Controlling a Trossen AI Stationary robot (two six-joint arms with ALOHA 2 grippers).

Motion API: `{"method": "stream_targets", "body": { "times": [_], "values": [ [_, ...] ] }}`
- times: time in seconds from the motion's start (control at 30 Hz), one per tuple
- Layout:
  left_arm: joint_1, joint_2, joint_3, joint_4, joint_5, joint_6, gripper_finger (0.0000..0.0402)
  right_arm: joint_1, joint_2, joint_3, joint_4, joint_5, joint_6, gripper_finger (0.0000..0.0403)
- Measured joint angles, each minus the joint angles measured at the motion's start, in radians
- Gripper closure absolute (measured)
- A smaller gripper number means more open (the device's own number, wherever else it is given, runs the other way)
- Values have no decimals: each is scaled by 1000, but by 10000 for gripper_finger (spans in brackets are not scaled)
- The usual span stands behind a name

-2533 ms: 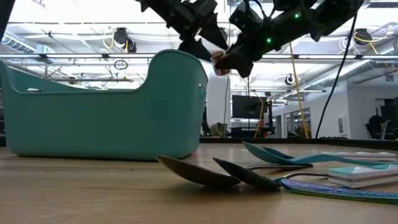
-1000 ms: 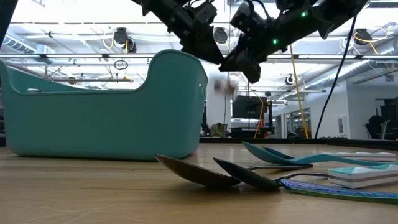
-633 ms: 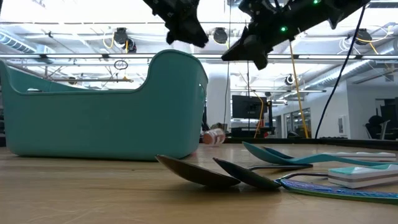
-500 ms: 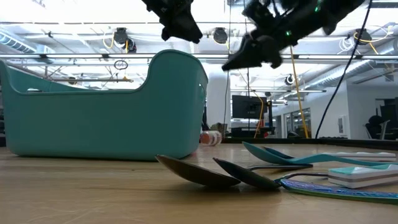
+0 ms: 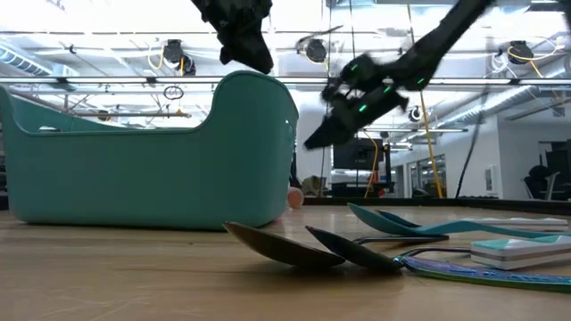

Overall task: Pick & Place Food Item
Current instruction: Put the brown seasoning bottle into the red bin

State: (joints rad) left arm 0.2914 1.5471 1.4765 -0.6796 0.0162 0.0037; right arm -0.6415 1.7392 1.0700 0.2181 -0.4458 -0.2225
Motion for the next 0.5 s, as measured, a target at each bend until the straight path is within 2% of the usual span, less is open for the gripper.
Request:
{"method": "stream_targets", "body": {
  "times": [0.13,0.23,0.33,0.5],
  "values": [
    [16,-1,0,1,-8,6,277,30,168,119,-43,-1,12,176],
    [26,-1,0,-8,-10,18,277,45,236,196,-119,-5,55,142],
    [29,-1,0,-13,-17,19,277,54,252,218,-147,9,80,123],
    [28,-1,0,-16,-17,29,277,85,249,219,-194,155,39,121]
  ]
}}
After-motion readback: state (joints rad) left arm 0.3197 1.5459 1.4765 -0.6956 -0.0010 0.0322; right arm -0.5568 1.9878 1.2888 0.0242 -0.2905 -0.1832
